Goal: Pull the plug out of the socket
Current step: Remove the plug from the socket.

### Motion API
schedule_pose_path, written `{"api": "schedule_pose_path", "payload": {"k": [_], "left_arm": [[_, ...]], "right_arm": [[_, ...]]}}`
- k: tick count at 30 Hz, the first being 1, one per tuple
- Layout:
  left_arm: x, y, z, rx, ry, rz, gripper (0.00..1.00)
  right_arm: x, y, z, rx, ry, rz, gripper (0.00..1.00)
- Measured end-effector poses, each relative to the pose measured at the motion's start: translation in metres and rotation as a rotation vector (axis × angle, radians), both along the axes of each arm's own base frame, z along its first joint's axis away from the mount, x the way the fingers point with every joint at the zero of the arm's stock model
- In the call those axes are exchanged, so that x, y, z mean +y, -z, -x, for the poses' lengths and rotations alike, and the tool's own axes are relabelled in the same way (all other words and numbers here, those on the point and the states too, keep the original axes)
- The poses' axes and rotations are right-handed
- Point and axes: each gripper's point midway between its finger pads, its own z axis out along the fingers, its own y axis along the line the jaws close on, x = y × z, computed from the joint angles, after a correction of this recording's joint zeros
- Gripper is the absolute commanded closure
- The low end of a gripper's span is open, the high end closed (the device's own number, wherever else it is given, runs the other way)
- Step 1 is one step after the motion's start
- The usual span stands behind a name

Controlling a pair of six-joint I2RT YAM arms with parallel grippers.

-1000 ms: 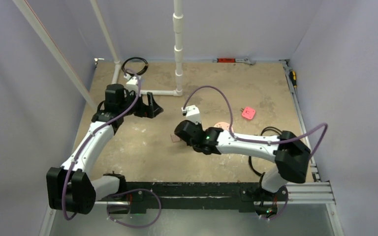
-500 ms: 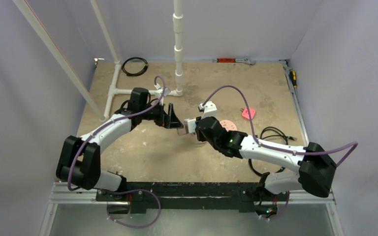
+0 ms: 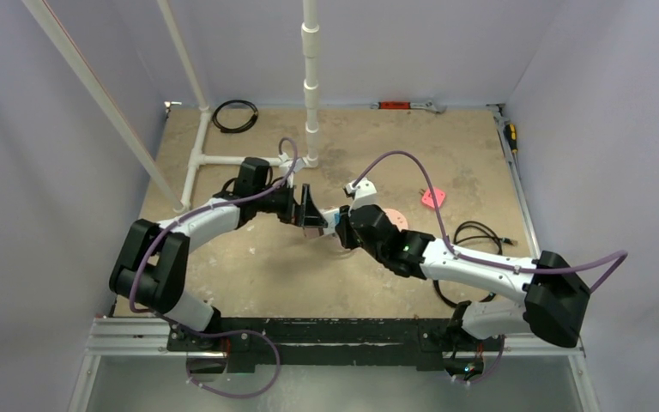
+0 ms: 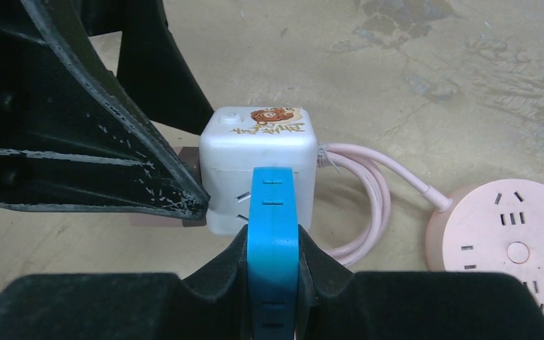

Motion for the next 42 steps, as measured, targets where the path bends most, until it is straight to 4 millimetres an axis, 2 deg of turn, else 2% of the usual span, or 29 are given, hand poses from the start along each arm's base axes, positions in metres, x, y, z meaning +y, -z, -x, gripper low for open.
{"api": "schedule_pose_path", "payload": {"k": [13,15,21,27,32,33,42], "left_arm": [[-0.005,0.002,0.002,0.011,0.004,0.01,0.01],[-0.005,0.002,0.002,0.01,0.004,0.007,0.04],[-0.004,0.004,0.003,0.013,0.005,0.001,0.25],[-0.006,0.004,0.006,0.013,0.014,-0.001,0.6],[-0.005,0.006,0.008,0.014,0.021,-0.01,0.96],[-0.005,0.007,0.008,0.014,0.021,-0.013,1.0],[0.001,0.021,0.008,0.011,0.001,-0.088,1.0]], "right_arm": [[0.009,0.001,0.004,0.012,-0.043,-0.017,1.0],[0.01,0.001,0.004,0.014,-0.048,-0.02,1.0],[0.015,-0.002,0.006,0.018,-0.072,-0.041,1.0],[0.018,-0.001,0.009,0.027,-0.088,-0.049,1.0],[0.019,0.001,0.011,0.041,-0.097,-0.051,1.0],[0.019,0.003,0.012,0.045,-0.097,-0.05,1.0],[0.019,0.02,0.006,0.113,-0.067,-0.064,1.0]]}}
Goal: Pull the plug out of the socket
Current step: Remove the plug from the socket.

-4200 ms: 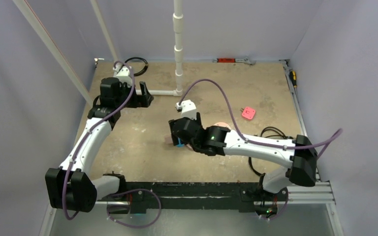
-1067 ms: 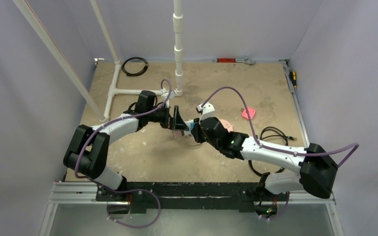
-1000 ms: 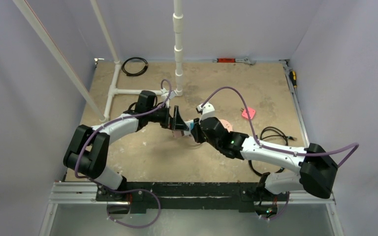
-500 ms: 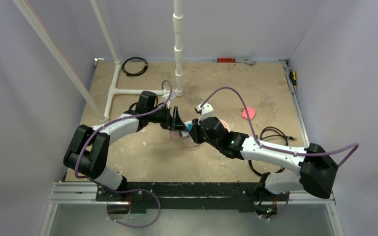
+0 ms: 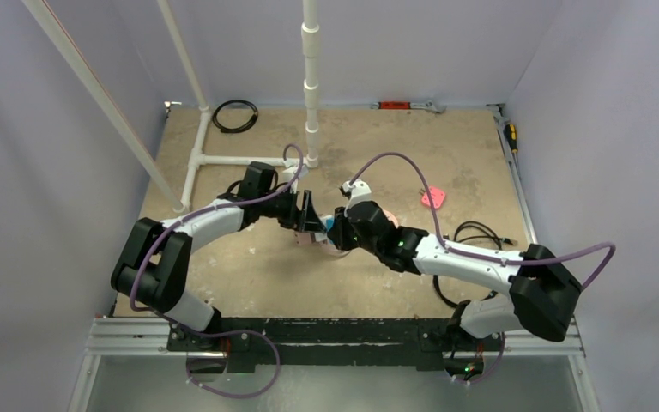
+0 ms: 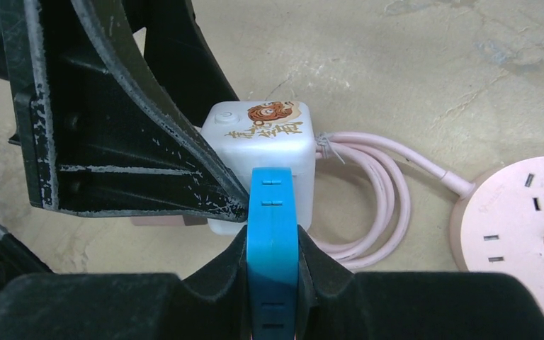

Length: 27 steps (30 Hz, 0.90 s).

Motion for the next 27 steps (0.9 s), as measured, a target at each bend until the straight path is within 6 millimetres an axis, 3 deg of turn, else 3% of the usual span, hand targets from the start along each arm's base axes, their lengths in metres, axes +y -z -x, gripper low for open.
{"api": "schedule_pose_path", "payload": {"k": [27], "left_arm": [[0.0024,-0.0014,-0.0078,-0.04,-0.044,-0.037,1.0]], "right_arm": [[-0.0021,0.0013,-0.0078,0.107,0.008,-0.097,1.0]]}}
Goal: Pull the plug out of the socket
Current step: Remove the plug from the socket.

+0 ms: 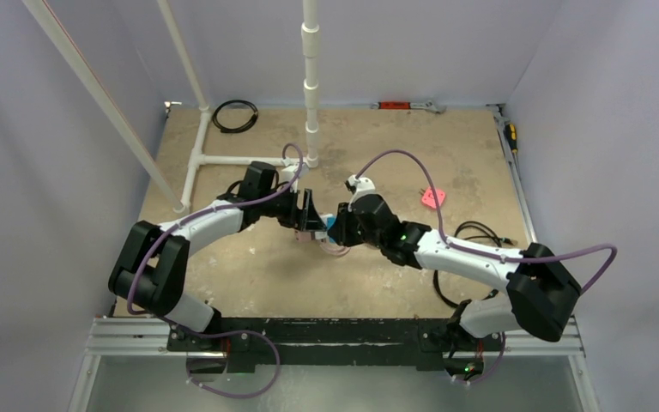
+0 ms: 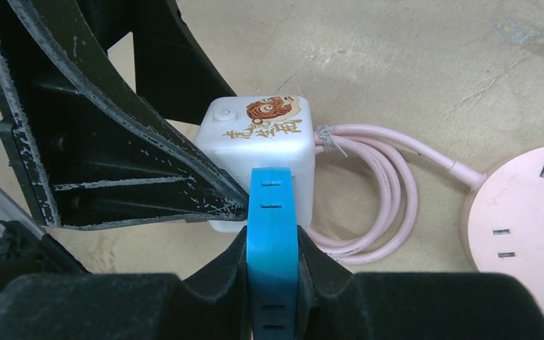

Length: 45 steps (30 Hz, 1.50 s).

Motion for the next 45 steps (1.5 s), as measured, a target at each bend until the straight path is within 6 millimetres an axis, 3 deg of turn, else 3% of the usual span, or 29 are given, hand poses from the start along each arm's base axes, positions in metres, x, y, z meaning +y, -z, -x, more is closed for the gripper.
{"api": "schedule_pose_path", "payload": {"k": [15,33,45], "left_arm": [[0.009,0.011,0.003,0.034,-0.027,-0.058,1.0],[0.006,0.001,-0.001,0.005,-0.023,-0.053,1.0],[0.009,0.005,-0.002,0.008,-0.041,-0.078,1.0]], "right_arm": [[0.014,0.011,0.004,-0.014,0.069,0.161,1.0],[0.005,0.001,-0.002,-0.017,-0.153,-0.005,1.0],[0.007,0.006,-0.003,0.04,-0.113,-0.027,1.0]]}}
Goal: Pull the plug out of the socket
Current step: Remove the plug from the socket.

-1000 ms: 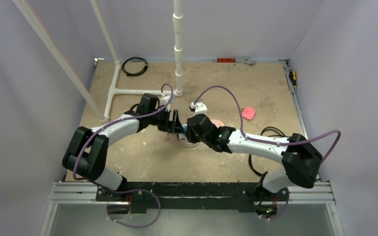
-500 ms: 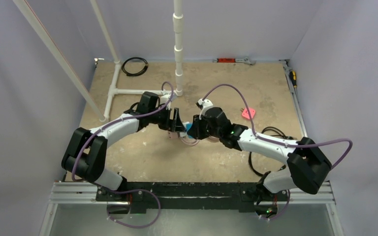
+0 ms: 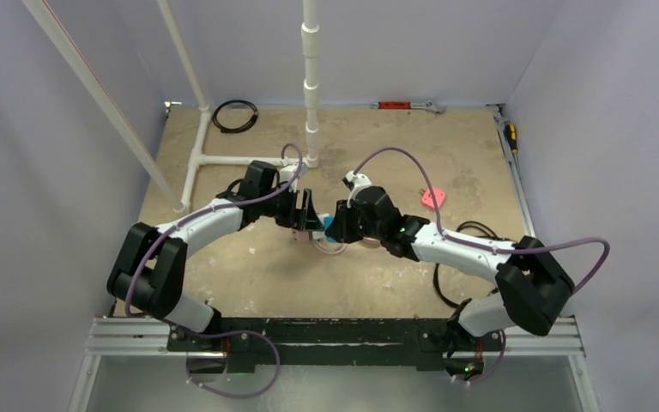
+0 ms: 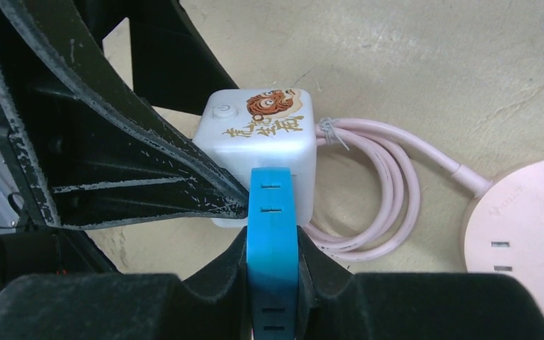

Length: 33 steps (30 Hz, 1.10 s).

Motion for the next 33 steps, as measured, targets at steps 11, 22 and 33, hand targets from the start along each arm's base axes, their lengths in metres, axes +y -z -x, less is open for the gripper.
{"api": "schedule_pose_path", "payload": {"k": [11,22,33], "left_arm": [[0.008,0.009,-0.001,0.022,-0.03,-0.038,1.0],[0.01,0.009,-0.001,0.013,-0.024,-0.049,1.0],[0.0,-0.01,0.0,-0.039,0.015,0.0,1.0]], "right_arm": [[0.016,0.009,0.001,-0.004,0.116,0.171,1.0],[0.014,0.008,0.001,-0.015,0.138,0.203,1.0],[0.0,-0.009,0.002,0.002,-0.038,-0.01,1.0]]}}
